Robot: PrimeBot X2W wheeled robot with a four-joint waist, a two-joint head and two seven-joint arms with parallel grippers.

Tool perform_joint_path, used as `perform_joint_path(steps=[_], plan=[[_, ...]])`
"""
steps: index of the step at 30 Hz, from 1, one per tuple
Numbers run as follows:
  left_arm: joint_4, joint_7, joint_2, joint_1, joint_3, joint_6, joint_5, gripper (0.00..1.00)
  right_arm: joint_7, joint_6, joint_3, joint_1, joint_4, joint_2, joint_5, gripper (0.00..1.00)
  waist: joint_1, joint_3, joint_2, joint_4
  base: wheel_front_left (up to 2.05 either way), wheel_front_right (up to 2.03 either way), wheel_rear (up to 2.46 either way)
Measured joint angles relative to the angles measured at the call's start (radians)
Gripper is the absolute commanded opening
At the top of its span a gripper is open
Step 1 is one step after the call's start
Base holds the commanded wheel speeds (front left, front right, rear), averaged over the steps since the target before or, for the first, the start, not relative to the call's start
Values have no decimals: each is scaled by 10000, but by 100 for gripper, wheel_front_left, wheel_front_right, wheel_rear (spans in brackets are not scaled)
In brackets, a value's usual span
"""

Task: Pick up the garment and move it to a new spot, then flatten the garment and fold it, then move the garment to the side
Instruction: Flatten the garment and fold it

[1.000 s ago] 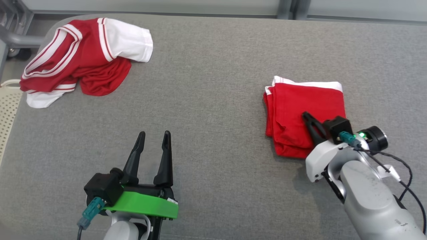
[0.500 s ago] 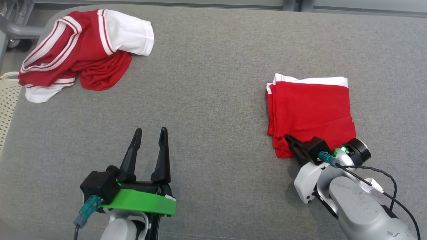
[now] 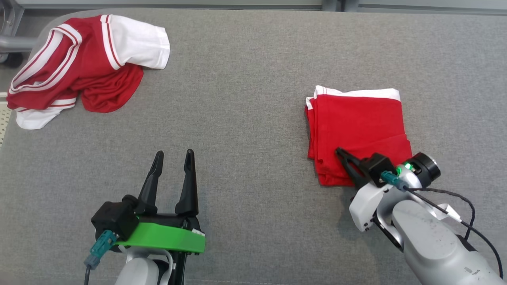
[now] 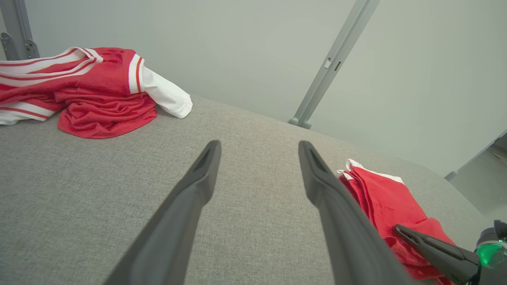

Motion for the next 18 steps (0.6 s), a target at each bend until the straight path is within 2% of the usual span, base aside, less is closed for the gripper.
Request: perform_joint_path(steps=[6, 11, 12, 13, 15, 18], plan=[[-15, 0, 0, 22, 113, 0, 27, 100, 6, 0, -821, 594, -1267, -19, 0, 0, 0, -197, 0, -234, 0, 0, 0], [-46, 2, 0, 61, 157, 0, 58, 100, 6, 0, -1758, 1003, -1854, 17, -35, 0, 0, -334, 0, -442, 0, 0, 0], [-48, 0, 0, 66, 159, 0, 90, 100, 6, 0, -2038, 1086, -1935, 46, -44, 14, 0, -370, 0, -493, 0, 0, 0], [-52, 2, -2, 81, 157, 0, 113, 100, 6, 0, -2351, 1166, -1996, 96, -31, 38, 0, -410, 0, -541, 0, 0, 0], [-36, 0, 0, 134, 165, 0, 132, 100, 6, 0, -2778, 1317, -2130, 186, -69, 100, 0, -497, 0, -631, 0, 0, 0], [-25, 0, 0, 194, 176, 6, 194, 100, 6, 0, -3361, 1507, -2249, 330, -77, 100, 0, -638, -1, -749, 0, 0, 0]])
